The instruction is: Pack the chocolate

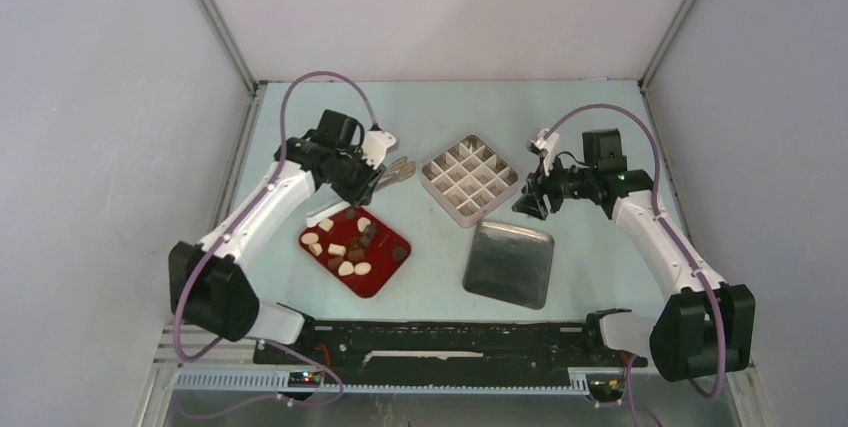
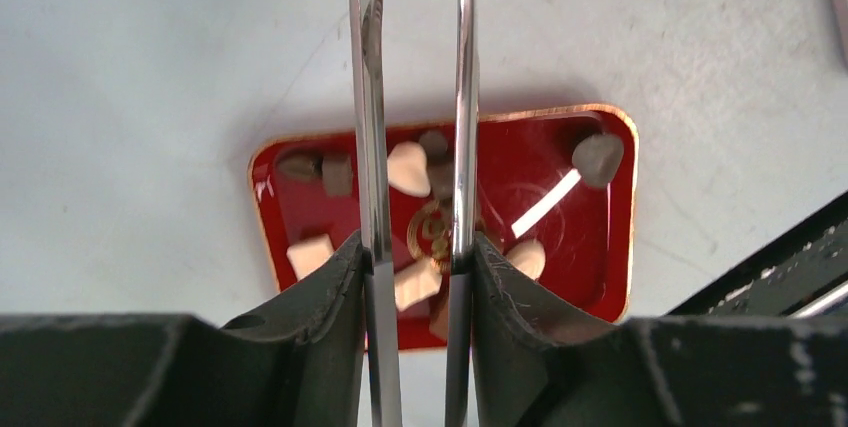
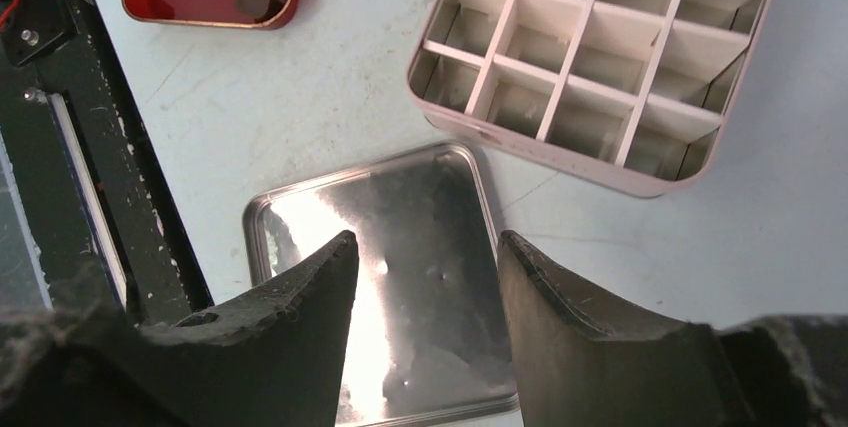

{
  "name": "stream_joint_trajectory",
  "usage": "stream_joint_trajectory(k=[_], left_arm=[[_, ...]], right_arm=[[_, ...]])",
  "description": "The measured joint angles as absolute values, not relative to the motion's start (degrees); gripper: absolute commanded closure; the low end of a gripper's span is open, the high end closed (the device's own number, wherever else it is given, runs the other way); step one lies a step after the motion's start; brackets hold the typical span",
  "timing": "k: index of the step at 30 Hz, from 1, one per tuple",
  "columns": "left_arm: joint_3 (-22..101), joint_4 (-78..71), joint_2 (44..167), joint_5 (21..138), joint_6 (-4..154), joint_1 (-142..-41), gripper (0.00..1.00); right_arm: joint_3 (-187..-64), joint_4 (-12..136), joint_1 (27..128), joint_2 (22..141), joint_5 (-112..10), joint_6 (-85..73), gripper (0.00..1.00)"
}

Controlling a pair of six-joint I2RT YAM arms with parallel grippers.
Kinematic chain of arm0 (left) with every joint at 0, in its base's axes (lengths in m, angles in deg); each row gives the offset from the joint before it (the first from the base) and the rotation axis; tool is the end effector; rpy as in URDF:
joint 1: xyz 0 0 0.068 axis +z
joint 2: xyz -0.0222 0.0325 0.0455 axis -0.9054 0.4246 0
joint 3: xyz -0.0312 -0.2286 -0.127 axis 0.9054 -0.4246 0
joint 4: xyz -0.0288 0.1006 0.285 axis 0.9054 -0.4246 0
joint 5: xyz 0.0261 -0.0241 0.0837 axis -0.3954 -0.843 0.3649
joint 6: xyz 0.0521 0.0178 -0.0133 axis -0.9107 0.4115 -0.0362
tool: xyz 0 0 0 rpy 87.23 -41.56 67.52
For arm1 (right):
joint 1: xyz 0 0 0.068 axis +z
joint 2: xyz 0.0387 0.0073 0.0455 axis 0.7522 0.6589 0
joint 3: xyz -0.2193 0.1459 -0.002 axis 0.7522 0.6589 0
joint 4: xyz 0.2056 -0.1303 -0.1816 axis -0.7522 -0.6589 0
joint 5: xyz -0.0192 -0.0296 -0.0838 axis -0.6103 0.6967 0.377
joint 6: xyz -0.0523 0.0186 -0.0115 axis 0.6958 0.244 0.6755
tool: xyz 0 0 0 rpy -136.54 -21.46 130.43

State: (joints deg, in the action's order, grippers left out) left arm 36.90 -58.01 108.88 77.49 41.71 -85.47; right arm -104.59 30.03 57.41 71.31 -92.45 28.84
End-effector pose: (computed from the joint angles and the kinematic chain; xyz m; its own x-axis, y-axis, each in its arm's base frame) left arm 0.2977 -0.1194 0.2770 -0.6109 0.6113 -0.5031 0.6955 0.7180 0.0279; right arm 0.2893 0.0742 0.2548 -0.3822 -0.3661 -0.8484 -0.8702 0.4514 0.1973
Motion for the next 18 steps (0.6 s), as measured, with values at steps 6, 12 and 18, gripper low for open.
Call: stream_joint_trajectory(k=[6,12,18], left_arm=[[39.8,-52.9,115.7,76.0,44.2,-87.9,0.87],[44.3,-50.3,121.0,74.9,45.8,-89.0,0.85],[45.6,-49.8,124.6,74.9,46.6,-89.6,0.84]], right_arm=[[-103.0,30.6,56.0,70.7,-91.6,28.8,0.44],[-102.8,31.5,55.8,70.4,-91.6,28.8,0.44],[-102.3,31.6,55.6,70.4,-91.4,28.9,0.44]])
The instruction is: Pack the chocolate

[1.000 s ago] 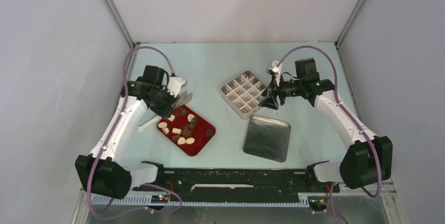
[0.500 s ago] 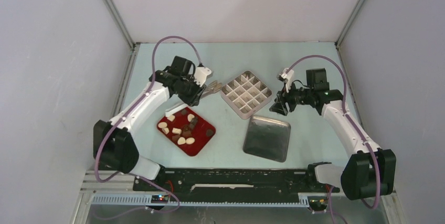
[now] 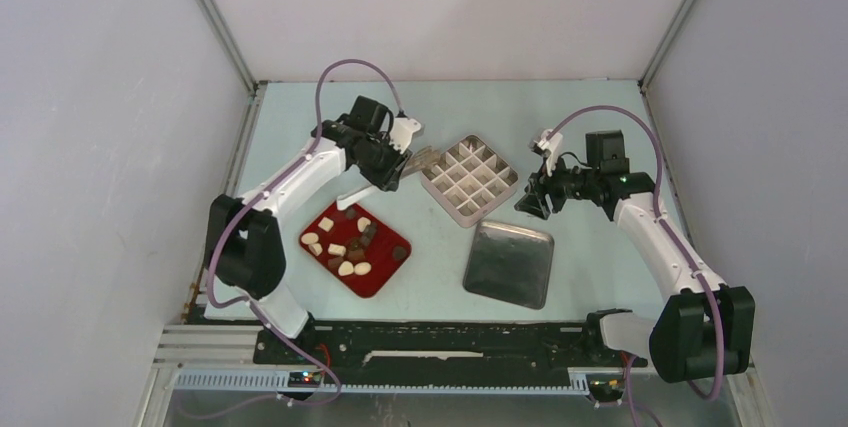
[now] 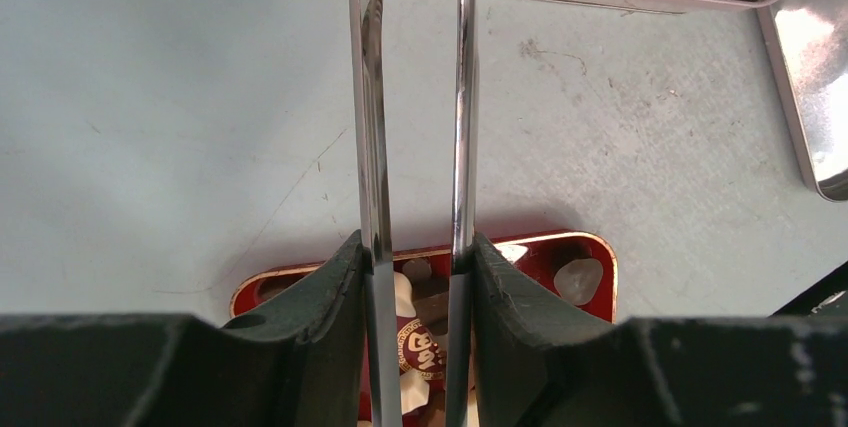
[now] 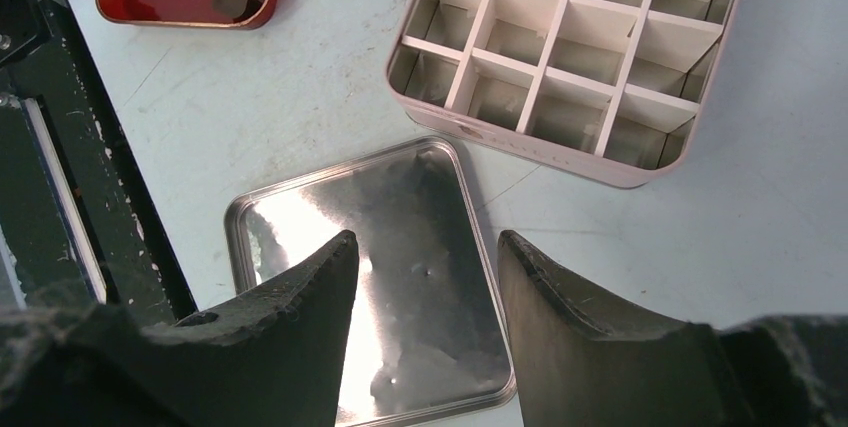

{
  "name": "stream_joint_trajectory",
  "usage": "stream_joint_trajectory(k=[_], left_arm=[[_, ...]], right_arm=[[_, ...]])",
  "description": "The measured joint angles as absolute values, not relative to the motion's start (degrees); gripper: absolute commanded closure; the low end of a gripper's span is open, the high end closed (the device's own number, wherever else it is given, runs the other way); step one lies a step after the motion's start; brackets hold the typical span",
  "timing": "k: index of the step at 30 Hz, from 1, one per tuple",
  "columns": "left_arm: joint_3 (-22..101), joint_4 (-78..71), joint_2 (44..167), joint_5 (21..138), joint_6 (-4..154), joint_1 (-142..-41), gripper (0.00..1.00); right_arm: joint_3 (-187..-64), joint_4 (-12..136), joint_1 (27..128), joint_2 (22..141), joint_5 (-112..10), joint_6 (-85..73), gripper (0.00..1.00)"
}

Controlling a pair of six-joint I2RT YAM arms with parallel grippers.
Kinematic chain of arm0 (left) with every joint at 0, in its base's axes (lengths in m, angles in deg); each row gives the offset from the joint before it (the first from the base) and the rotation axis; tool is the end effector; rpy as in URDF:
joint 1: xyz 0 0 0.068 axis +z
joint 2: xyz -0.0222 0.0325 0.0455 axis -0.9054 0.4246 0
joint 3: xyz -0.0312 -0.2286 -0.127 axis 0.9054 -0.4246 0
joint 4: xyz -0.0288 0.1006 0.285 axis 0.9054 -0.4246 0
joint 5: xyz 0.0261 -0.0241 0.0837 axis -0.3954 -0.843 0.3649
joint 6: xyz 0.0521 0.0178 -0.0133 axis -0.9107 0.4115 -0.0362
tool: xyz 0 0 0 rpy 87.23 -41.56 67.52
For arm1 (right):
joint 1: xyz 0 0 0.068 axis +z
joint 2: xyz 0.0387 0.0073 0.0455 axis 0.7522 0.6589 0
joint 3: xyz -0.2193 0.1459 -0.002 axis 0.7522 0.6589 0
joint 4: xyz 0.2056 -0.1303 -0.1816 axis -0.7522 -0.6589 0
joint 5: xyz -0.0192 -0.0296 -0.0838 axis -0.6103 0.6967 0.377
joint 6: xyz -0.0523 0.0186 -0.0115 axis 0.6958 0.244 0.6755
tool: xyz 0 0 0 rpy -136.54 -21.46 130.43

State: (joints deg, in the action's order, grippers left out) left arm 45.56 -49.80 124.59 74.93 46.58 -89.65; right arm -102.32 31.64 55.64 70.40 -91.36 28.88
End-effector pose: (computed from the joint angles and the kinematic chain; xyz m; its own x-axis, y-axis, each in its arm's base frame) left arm 0.3516 -0.1719 0.2460 -0.6121 0.5861 -0.5309 0.7109 0.7019 -0.0447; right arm 0.2878 0.0643 0.2463 -0.3921 -0.3611 -0.8461 -0.8512 0.4912 0.1849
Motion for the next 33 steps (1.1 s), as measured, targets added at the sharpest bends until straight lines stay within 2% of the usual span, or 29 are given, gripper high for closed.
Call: stream_joint_trajectory(k=[5,22,25,33], left_arm=[[45.6,-50.0,125.7,75.1,46.6,-89.7,0.81],[45.6,-51.8,125.7,75.5,46.5,-90.3,0.52],[45.6,-52.2,125.7,75.5,46.5,-90.3,0.53],[45.6,-52.6,125.3,75.7,46.4,-90.3,0.63]], right_arm=[[-102.3,31.7,55.5,70.4,-91.4,28.9,0.44],[-102.3,31.8,55.4,70.5,-91.4,29.1,0.44],[-102.3,31.8,55.4,70.5,-91.4,29.1,0.43],[-102.3,31.8,55.4,70.6,-91.4,29.1,0.44]])
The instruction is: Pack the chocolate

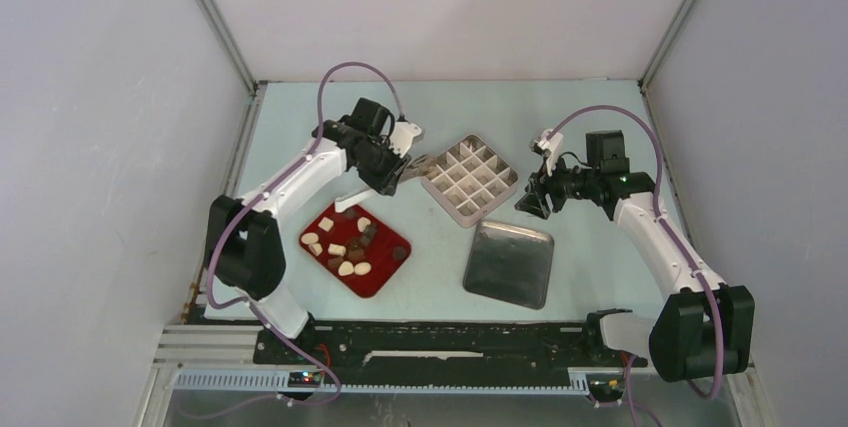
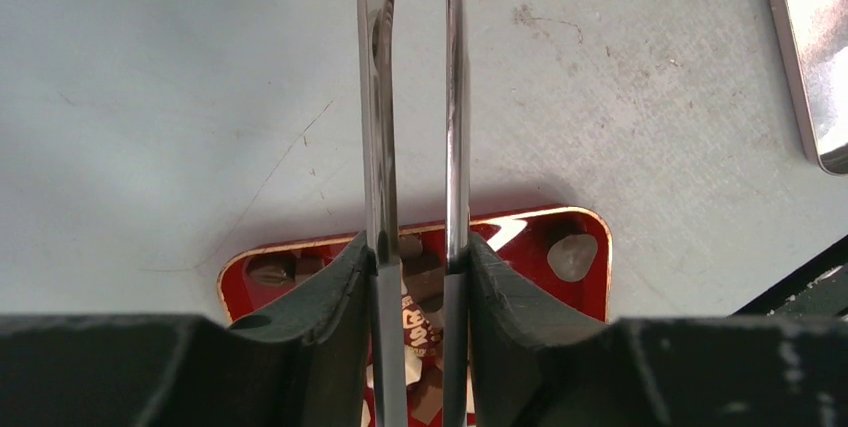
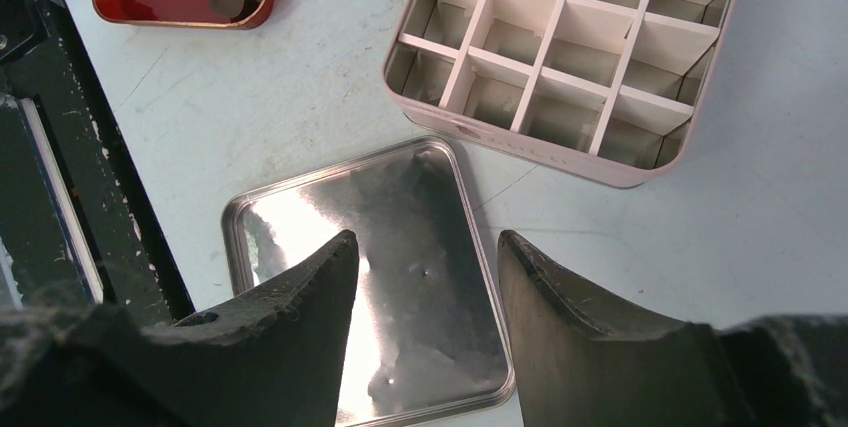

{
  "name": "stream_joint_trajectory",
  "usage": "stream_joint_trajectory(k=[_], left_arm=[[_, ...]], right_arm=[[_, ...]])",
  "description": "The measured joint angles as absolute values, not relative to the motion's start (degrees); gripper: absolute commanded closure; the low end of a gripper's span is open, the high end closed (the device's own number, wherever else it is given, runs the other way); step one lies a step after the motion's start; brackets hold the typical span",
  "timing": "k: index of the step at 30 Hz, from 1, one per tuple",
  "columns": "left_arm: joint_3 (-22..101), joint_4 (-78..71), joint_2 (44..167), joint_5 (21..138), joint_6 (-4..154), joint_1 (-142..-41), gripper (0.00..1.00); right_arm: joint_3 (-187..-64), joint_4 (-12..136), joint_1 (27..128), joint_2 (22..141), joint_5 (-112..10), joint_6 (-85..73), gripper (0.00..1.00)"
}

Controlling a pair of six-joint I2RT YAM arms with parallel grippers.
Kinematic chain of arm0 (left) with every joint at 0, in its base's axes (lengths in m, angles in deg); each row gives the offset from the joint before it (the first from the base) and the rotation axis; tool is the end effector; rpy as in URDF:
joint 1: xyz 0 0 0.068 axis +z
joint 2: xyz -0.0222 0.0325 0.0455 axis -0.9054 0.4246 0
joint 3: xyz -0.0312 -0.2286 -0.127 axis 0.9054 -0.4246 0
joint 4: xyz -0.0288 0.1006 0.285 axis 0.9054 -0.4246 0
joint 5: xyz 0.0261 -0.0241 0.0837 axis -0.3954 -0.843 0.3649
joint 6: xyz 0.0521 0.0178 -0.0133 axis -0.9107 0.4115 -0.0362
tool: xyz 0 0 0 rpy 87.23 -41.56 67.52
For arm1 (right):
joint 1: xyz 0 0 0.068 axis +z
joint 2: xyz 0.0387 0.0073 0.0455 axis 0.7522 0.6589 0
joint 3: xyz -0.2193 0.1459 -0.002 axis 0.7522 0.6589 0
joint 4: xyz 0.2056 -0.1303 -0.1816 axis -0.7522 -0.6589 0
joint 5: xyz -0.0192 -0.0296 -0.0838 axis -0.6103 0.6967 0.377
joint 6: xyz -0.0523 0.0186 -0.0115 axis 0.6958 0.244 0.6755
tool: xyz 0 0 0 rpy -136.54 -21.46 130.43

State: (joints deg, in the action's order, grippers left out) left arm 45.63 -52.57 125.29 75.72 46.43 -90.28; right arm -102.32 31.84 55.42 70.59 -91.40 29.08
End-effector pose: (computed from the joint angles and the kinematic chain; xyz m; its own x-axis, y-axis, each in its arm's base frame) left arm 0.3472 -0.1740 0.2392 -0.6321 0.6090 -0.4792 0.7133 0.6989 -0.0526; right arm 0.2887 0.0633 0.2457 -0.3903 -0.3611 -0.8469 -0.8510 0.4927 0.1821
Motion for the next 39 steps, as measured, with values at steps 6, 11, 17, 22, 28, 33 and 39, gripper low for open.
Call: stream_joint_trajectory(k=[6,11,17,22,28,33,39], left_arm=[[46.7,-56.0,120.7,77.2,44.7,-90.3,0.62],[46.3,-61.7,111.8,81.3,40.7,-90.4,0.61],[36.9,-69.1,97.6,88.3,35.3,-90.0,0.56],[28.6,-75.2,92.0,91.6,33.2,-87.9,0.54],[25.4,-76.0,90.8,93.7,33.6,-80.1,0.51],[25.3,-75.4,91.8,93.5,34.8,-75.0,0.48],[25.3,-74.8,93.0,93.4,35.6,-73.5,0.46]], right_arm=[[-102.3,31.8,55.4,70.8,-91.4,29.1,0.44],[-102.3,31.8,55.4,71.1,-91.4,29.1,0.44],[-102.3,31.8,55.4,71.5,-91.5,29.1,0.43],[-102.3,31.8,55.4,71.7,-91.5,29.1,0.43],[-102.3,31.8,55.6,72.0,-91.4,29.1,0.43],[-102.3,31.8,55.9,72.4,-91.4,29.1,0.43],[-102.3,31.8,56.1,72.5,-91.4,29.5,0.43]])
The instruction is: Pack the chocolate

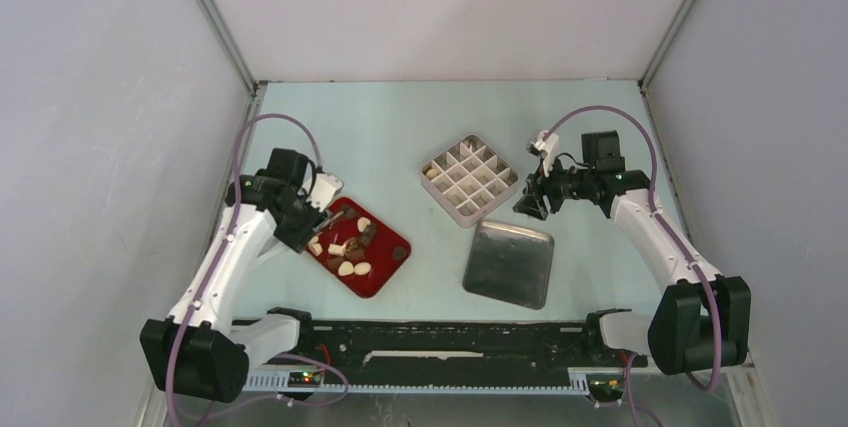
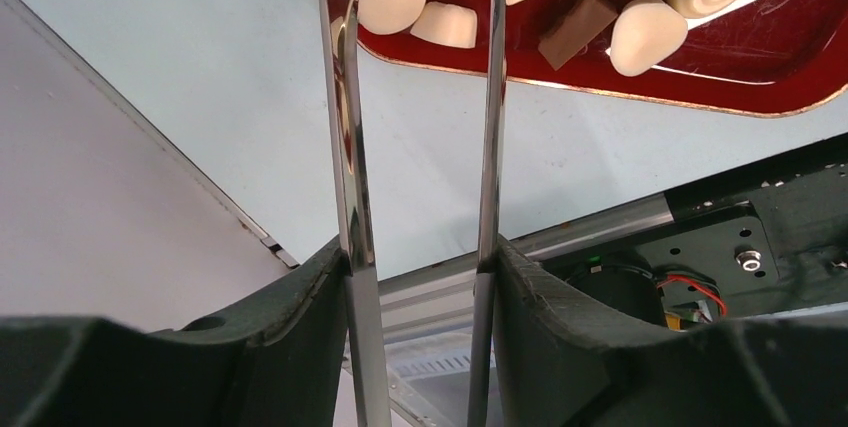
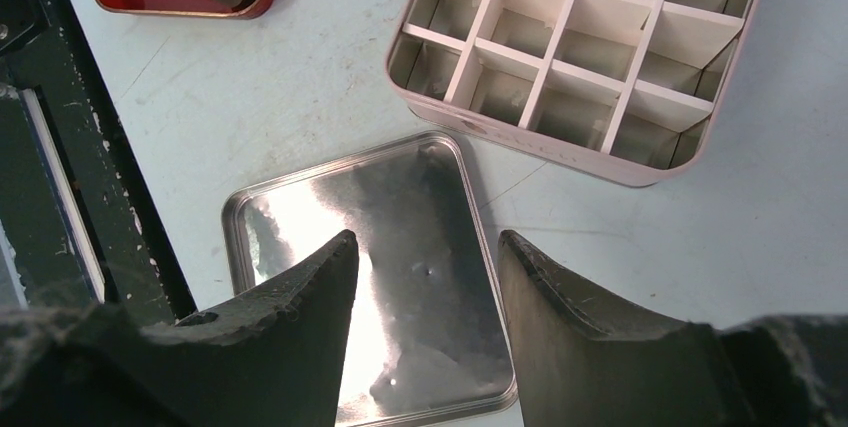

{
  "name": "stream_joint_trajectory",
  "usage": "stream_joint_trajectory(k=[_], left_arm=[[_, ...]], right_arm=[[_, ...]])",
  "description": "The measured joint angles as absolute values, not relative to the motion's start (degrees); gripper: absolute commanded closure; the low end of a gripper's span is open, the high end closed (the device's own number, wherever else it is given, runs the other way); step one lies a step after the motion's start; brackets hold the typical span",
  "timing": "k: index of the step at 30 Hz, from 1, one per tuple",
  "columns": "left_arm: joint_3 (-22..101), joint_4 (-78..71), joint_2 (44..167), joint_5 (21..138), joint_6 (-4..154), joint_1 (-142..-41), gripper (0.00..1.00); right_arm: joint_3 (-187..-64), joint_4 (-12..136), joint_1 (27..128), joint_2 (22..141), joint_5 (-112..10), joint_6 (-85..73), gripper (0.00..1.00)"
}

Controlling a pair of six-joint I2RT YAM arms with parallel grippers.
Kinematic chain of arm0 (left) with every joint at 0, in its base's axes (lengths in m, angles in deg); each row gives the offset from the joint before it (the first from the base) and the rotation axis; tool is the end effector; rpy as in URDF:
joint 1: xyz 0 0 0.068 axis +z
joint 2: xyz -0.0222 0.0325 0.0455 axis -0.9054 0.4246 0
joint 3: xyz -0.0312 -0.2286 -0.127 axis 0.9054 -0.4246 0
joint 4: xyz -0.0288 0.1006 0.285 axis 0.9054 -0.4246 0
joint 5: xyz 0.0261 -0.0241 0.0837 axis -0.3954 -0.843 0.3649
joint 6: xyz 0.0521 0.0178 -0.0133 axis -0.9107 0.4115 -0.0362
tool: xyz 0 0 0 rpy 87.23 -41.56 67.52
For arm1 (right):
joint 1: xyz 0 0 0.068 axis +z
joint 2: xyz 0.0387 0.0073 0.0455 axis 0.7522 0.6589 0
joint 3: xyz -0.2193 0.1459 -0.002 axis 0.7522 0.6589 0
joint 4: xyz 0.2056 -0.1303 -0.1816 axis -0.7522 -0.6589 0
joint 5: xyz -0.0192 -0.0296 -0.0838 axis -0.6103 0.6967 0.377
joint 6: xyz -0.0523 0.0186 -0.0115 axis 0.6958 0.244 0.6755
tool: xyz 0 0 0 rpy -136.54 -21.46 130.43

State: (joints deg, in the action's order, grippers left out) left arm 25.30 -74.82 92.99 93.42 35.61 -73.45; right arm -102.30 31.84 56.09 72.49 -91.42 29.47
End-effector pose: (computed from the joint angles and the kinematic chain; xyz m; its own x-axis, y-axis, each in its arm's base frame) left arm 0.2278 -0.0304 0.2663 -0.7877 0.5818 -0.2026 0.5449 0.8114 0.2115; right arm 0.2921 0.0672 0.2364 -0.4081 -0.3723 -0.8336 -0.8531 0.4807 0.2029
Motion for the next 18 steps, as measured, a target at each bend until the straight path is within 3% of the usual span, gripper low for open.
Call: stream_joint_trajectory(k=[18], left_arm=[[23.6,-70.4,99.6,93.6,35.4,-70.5,0.49]], right_arm=[[-102.3,31.8,56.2,72.5,-91.4,30.1,0.43]])
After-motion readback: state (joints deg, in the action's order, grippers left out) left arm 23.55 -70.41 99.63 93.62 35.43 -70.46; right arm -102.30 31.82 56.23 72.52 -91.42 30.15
